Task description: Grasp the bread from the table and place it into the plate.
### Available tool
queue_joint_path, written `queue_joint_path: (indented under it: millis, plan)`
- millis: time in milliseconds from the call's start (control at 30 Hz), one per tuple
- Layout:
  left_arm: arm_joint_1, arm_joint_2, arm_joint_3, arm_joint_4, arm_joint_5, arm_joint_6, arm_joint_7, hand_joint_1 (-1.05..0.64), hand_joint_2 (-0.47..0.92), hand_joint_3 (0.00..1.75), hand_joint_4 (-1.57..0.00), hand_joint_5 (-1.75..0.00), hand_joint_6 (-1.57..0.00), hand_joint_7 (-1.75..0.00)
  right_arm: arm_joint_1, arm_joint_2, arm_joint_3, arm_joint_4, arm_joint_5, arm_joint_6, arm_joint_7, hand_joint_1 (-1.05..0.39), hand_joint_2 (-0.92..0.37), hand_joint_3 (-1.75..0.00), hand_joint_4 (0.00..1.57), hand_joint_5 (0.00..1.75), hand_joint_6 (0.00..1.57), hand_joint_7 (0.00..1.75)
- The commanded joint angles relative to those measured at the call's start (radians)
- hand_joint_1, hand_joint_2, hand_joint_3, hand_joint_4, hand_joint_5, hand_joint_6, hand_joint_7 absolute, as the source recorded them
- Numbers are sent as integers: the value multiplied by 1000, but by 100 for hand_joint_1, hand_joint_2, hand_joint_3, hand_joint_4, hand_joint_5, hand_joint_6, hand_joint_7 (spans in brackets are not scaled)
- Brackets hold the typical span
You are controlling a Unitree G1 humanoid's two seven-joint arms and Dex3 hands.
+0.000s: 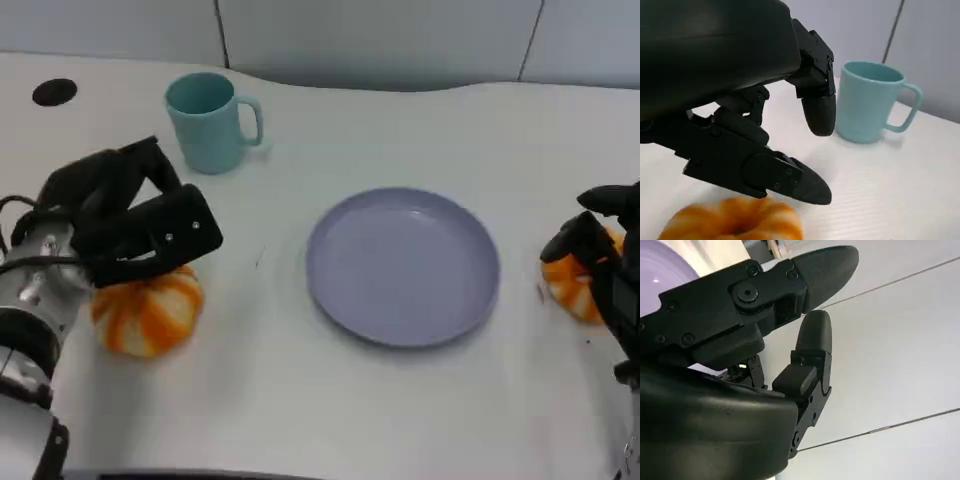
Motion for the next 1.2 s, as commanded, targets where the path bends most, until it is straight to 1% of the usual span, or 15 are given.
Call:
queue_joint_path:
  millis: [33,67,100,167,200,233,300,333,367,500,600,733,933,1067,1200]
  plan:
    - [31,54,-24,-111,12,8,-74,-80,92,4,-63,-118,-71,-76,12,-15,-1,-22,5,14,-18,-54,-91,-1,60,175,71,108]
    - [42,62,-29,-137,16,13,-91,-81,92,6,-63,-101,-76,-48,13,-14,-1,-23,5,15,-20,-54,-91,-1,61,175,71,108]
    - [50,67,-33,-157,17,18,-102,-81,92,7,-63,-95,-79,-38,13,-15,-1,-24,5,16,-22,-54,-91,-1,61,175,71,108]
    - [66,73,-46,-178,26,14,-109,-82,92,8,-63,-91,-80,-30,11,-15,-4,-23,12,16,-17,-55,-91,-1,61,175,71,108]
    - [73,76,-56,-184,34,7,-110,-86,92,11,-58,-70,-75,-17,10,-15,-7,-22,17,15,-13,-53,-91,-1,61,175,71,108]
    - [79,78,-62,-189,40,2,-111,-87,92,12,-57,-62,-74,-11,9,-15,-9,-21,20,15,-10,-53,-91,-1,61,175,71,108]
    - [78,78,-79,-184,53,7,-140,-89,92,13,-56,-54,-73,-6,8,-16,-9,-20,22,14,-10,-52,-91,-1,61,175,71,108]
    - [72,78,-96,-175,63,13,-171,-90,92,14,-49,-49,-63,-3,8,-17,-9,-19,23,13,-10,-52,-91,-1,61,175,72,108]
    - [68,78,-107,-170,70,17,-193,-92,92,16,-41,-44,-54,-1,8,-17,-8,-19,23,13,-10,-53,-91,-1,61,175,72,107]
    - [52,93,-156,-180,109,37,-283,-92,92,19,-33,-37,-46,0,10,-17,-7,-26,23,19,-18,-53,-91,0,62,175,73,107]
    - [52,106,-175,-213,127,56,-336,-92,92,19,-34,-37,-47,-1,10,-17,-7,-26,22,15,-18,-52,-91,0,63,175,73,106]
    - [69,131,-189,-302,145,102,-414,-93,92,20,-38,-36,-50,-2,11,-21,-7,-23,21,18,-13,-53,-91,0,62,175,73,105]
    - [157,185,-165,-526,139,175,-499,-93,92,20,-45,-36,-54,-3,13,-20,-9,-29,23,19,-19,-53,-91,0,62,175,74,105]
    - [212,220,-160,-642,147,206,-541,-93,92,23,-43,-35,-53,-2,13,-23,-10,-26,23,14,-11,-53,-91,0,62,175,75,103]
    - [235,230,-151,-689,147,220,-560,-92,92,24,-42,-34,-53,-1,13,-22,-11,-27,22,14,-15,-54,-90,0,62,175,76,103]
